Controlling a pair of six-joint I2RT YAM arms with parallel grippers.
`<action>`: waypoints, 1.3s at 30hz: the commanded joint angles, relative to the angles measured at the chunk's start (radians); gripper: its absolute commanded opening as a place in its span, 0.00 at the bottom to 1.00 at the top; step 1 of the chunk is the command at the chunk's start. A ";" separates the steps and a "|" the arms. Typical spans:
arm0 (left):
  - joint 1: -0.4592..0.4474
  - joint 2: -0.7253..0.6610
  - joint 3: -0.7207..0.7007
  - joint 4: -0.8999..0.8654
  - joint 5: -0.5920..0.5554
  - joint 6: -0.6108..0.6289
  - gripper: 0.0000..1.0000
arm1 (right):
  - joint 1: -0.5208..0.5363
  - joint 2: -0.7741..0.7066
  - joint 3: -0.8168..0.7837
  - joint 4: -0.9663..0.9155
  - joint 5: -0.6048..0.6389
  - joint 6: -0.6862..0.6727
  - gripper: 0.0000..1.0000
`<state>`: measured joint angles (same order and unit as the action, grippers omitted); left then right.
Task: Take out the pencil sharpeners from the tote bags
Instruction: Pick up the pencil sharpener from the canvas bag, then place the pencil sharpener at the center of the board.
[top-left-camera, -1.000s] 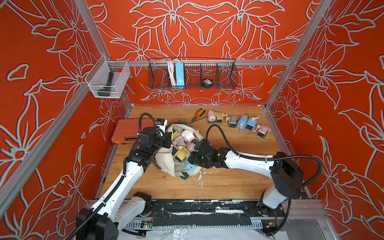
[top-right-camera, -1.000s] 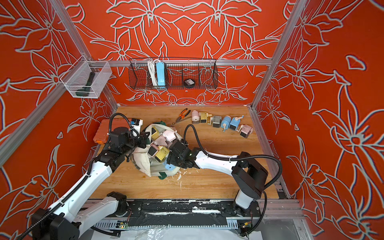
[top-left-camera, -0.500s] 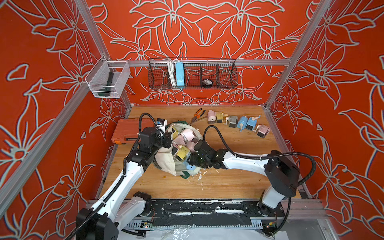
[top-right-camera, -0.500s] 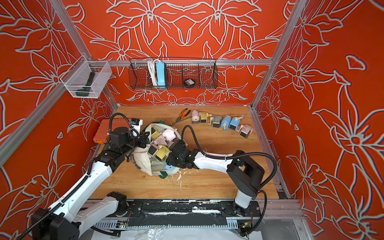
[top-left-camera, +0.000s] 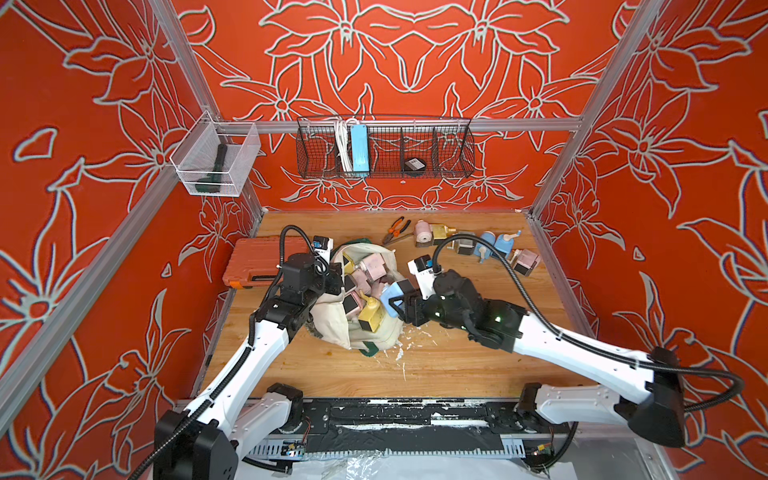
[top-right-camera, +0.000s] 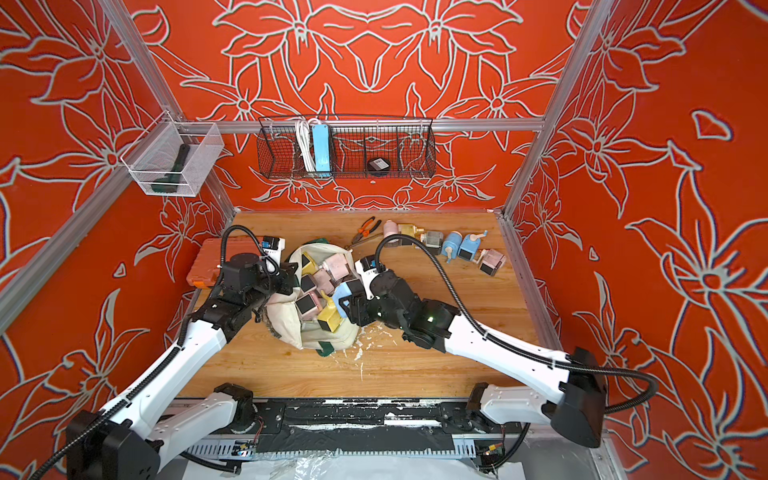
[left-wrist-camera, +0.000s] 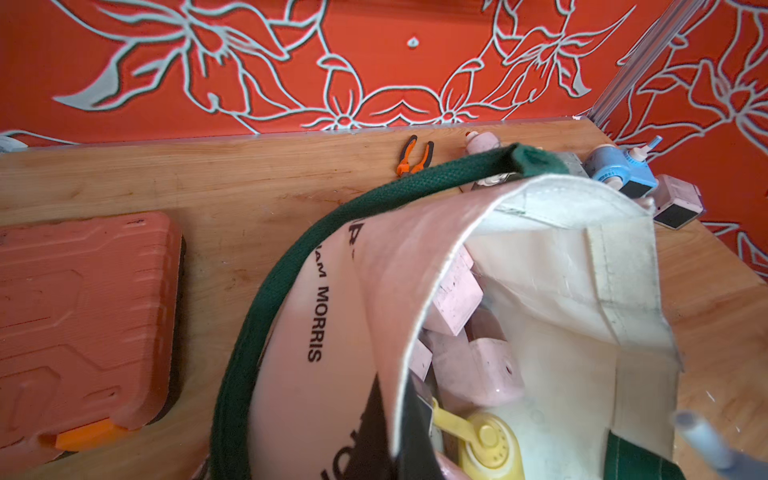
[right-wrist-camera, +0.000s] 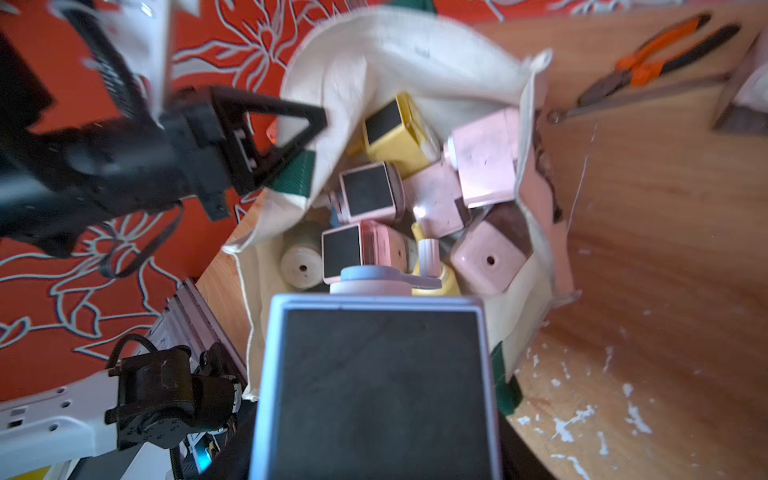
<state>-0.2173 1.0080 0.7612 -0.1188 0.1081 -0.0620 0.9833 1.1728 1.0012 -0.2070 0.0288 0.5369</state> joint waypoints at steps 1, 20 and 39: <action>-0.007 0.010 0.019 -0.030 -0.016 -0.015 0.00 | -0.037 -0.019 0.017 -0.036 0.058 -0.123 0.33; -0.007 0.001 0.010 -0.028 -0.027 -0.009 0.00 | -0.364 0.418 0.179 0.014 0.292 -0.221 0.34; -0.012 0.006 0.007 -0.028 -0.024 -0.002 0.00 | -0.453 0.959 0.614 -0.122 0.331 -0.224 0.34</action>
<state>-0.2230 1.0115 0.7631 -0.1188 0.0887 -0.0677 0.5320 2.0987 1.5616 -0.3122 0.3645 0.3206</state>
